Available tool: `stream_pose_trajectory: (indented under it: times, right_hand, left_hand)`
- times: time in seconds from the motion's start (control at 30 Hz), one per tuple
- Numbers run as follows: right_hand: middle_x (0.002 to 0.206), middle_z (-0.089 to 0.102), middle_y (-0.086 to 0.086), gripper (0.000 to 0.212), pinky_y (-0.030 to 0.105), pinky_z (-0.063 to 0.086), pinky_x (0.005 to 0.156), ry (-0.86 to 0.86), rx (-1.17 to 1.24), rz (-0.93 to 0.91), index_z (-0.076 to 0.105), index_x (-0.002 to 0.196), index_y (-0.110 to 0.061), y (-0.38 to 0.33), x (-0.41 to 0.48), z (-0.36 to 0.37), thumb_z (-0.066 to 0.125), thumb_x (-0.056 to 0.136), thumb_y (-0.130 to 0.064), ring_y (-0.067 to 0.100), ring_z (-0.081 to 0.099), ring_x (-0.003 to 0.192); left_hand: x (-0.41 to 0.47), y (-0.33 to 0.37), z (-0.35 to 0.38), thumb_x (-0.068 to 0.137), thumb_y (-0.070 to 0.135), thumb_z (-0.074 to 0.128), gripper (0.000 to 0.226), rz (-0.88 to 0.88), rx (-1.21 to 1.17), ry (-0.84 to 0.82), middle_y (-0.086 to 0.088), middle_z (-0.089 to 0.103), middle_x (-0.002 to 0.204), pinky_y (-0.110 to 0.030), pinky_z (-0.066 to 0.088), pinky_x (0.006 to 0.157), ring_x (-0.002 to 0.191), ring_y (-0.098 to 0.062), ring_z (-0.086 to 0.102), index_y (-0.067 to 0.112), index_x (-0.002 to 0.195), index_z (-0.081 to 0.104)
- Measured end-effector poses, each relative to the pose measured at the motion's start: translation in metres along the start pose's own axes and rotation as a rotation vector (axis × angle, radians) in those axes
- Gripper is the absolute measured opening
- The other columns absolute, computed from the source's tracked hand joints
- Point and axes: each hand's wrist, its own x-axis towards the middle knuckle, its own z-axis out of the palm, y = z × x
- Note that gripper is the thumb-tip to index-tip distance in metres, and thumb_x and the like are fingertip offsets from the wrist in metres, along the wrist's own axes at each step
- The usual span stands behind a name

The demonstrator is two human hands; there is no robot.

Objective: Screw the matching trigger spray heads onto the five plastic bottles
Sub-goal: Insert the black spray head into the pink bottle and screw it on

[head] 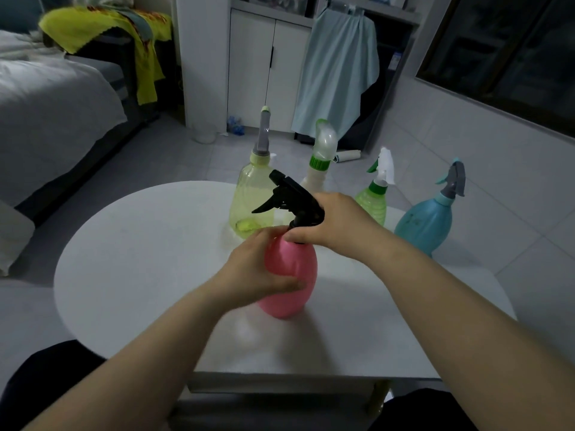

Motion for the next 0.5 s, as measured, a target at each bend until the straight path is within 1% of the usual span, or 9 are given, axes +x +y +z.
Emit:
stream_pose_trajectory:
  times: [0.03, 0.07, 0.13, 0.2, 0.23, 0.33, 0.37, 0.43, 0.5]
  right_hand:
    - [0.059, 0.050, -0.012, 0.029, 0.005, 0.035, 0.044, -0.018, 0.028, 0.000, 0.048, 0.060, -0.029, 0.002, -0.001, -0.001, 0.076, 0.060, -0.033, 0.001, 0.048, 0.055]
    - [0.059, 0.050, -0.013, 0.028, 0.003, 0.034, 0.044, -0.034, 0.054, -0.001, 0.049, 0.060, -0.030, 0.003, -0.001, -0.001, 0.077, 0.059, -0.033, -0.001, 0.050, 0.053]
    - [0.059, 0.050, -0.013, 0.026, 0.004, 0.035, 0.044, -0.037, 0.090, 0.005, 0.052, 0.062, -0.028, 0.004, -0.001, 0.000, 0.077, 0.059, -0.032, -0.007, 0.050, 0.052]
    - [0.063, 0.053, -0.010, 0.025, 0.009, 0.039, 0.048, 0.005, 0.106, 0.023, 0.056, 0.070, -0.022, 0.006, -0.002, 0.003, 0.075, 0.059, -0.034, -0.001, 0.052, 0.058]
    - [0.067, 0.056, -0.008, 0.028, 0.016, 0.042, 0.055, 0.043, 0.108, 0.034, 0.058, 0.076, -0.019, 0.006, -0.002, 0.005, 0.074, 0.060, -0.035, 0.003, 0.054, 0.065]
    - [0.085, 0.061, -0.002, 0.036, 0.029, 0.047, 0.071, 0.145, 0.117, 0.060, 0.055, 0.092, -0.017, 0.007, -0.007, 0.013, 0.071, 0.065, -0.035, 0.015, 0.057, 0.082]
    - [0.089, 0.061, -0.003, 0.036, 0.028, 0.047, 0.072, 0.129, 0.128, 0.059, 0.053, 0.096, -0.018, 0.008, -0.009, 0.013, 0.069, 0.067, -0.034, 0.014, 0.056, 0.084]
    - [0.092, 0.059, -0.009, 0.035, 0.024, 0.045, 0.075, -0.007, 0.226, 0.051, 0.048, 0.102, -0.024, 0.011, -0.012, 0.007, 0.066, 0.072, -0.027, 0.009, 0.056, 0.088]
    - [0.102, 0.060, -0.005, 0.040, 0.027, 0.046, 0.086, -0.138, 0.314, 0.052, 0.047, 0.111, -0.024, 0.017, -0.014, 0.002, 0.062, 0.075, -0.015, 0.013, 0.057, 0.097]
  left_hand:
    - [0.004, -0.001, -0.008, 0.058, 0.027, 0.078, 0.080, -0.002, -0.030, -0.115, 0.011, 0.042, 0.115, 0.000, 0.035, 0.075, 0.106, -0.006, 0.041, 0.026, 0.126, 0.036]
    - [0.007, -0.003, -0.013, 0.061, 0.019, 0.078, 0.078, -0.005, -0.051, -0.195, 0.011, 0.044, 0.115, 0.004, 0.035, 0.069, 0.105, -0.005, 0.042, 0.027, 0.126, 0.036]
    - [0.012, -0.006, -0.015, 0.061, 0.012, 0.077, 0.073, -0.010, -0.094, -0.229, 0.013, 0.049, 0.111, 0.004, 0.038, 0.067, 0.103, -0.005, 0.045, 0.033, 0.119, 0.038]
    - [0.011, -0.006, -0.008, 0.059, 0.013, 0.079, 0.069, 0.004, -0.114, -0.142, 0.020, 0.049, 0.101, 0.002, 0.038, 0.067, 0.098, -0.003, 0.046, 0.036, 0.110, 0.039]
    - [0.010, -0.006, -0.002, 0.057, 0.016, 0.080, 0.068, 0.017, -0.098, -0.065, 0.021, 0.049, 0.098, -0.001, 0.038, 0.068, 0.096, -0.004, 0.047, 0.035, 0.110, 0.041]
    - [0.003, -0.007, 0.014, 0.053, 0.022, 0.081, 0.074, 0.017, -0.046, 0.146, 0.012, 0.050, 0.102, -0.023, 0.040, 0.081, 0.096, -0.011, 0.048, 0.026, 0.118, 0.044]
    - [0.002, -0.007, 0.017, 0.053, 0.023, 0.081, 0.076, 0.017, -0.048, 0.169, 0.011, 0.049, 0.104, -0.026, 0.039, 0.083, 0.096, -0.012, 0.048, 0.025, 0.119, 0.044]
    - [0.003, -0.007, 0.018, 0.052, 0.024, 0.082, 0.079, 0.013, -0.051, 0.156, 0.011, 0.048, 0.105, -0.026, 0.037, 0.084, 0.097, -0.011, 0.047, 0.024, 0.121, 0.042]
    - [0.005, -0.007, 0.016, 0.052, 0.026, 0.081, 0.081, 0.002, -0.033, 0.121, 0.012, 0.047, 0.105, -0.025, 0.036, 0.083, 0.097, -0.010, 0.045, 0.025, 0.123, 0.041]
